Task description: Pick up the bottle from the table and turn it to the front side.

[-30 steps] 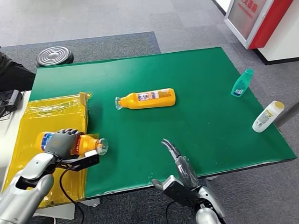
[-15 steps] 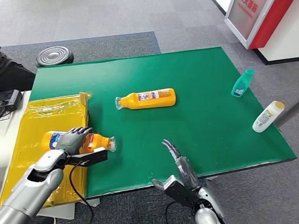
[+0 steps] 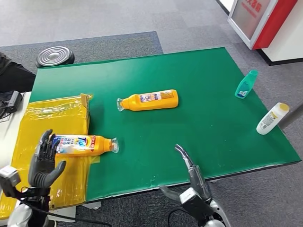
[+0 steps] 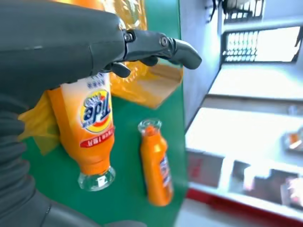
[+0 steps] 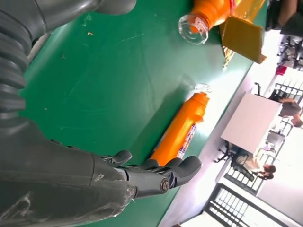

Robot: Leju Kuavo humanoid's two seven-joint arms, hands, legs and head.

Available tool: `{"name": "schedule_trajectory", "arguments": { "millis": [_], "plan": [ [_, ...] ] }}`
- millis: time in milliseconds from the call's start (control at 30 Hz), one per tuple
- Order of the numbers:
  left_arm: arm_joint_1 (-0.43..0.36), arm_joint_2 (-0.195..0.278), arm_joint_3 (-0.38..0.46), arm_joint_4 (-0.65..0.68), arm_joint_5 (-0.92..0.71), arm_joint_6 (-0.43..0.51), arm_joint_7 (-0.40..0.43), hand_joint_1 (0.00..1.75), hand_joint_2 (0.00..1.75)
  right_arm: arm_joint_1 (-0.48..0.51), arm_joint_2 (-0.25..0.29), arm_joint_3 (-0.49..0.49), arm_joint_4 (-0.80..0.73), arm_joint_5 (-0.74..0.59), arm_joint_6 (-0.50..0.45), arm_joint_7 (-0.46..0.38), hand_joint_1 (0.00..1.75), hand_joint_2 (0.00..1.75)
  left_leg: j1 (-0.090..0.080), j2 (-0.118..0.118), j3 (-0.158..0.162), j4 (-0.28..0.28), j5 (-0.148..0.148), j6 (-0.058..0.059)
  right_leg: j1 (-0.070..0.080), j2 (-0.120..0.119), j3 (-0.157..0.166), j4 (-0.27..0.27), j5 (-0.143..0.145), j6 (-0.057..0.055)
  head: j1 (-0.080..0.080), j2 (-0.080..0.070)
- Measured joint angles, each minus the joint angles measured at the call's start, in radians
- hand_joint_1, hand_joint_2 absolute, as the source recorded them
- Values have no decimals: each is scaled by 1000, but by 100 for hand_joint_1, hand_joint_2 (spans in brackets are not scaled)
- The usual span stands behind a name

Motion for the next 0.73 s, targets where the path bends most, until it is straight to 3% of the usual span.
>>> {"name": "schedule_trajectory", "arguments": {
  "millis": [167,300,467,733],
  "plan": [
    [47,-71,112,6,58,-81,-100,0,175,8,0,-4,-7,-27,-1,-42,0,175,0,0,0,0,0,0,0,0,1,0,0,0,0,0],
    [53,-117,149,43,-4,-157,-203,0,175,19,4,-4,-29,-34,-19,-68,0,175,0,-1,0,0,0,0,0,-1,1,0,1,0,0,0],
    [72,-166,150,56,-36,-192,-216,0,175,41,8,-2,-33,89,-165,-70,0,175,0,-1,0,0,0,0,0,-1,1,0,1,0,0,0],
    [82,-204,149,56,-12,-210,-215,0,175,77,8,-4,-58,28,-180,-83,0,175,0,-1,0,0,0,0,0,-1,1,0,0,0,0,0]
  ]
}}
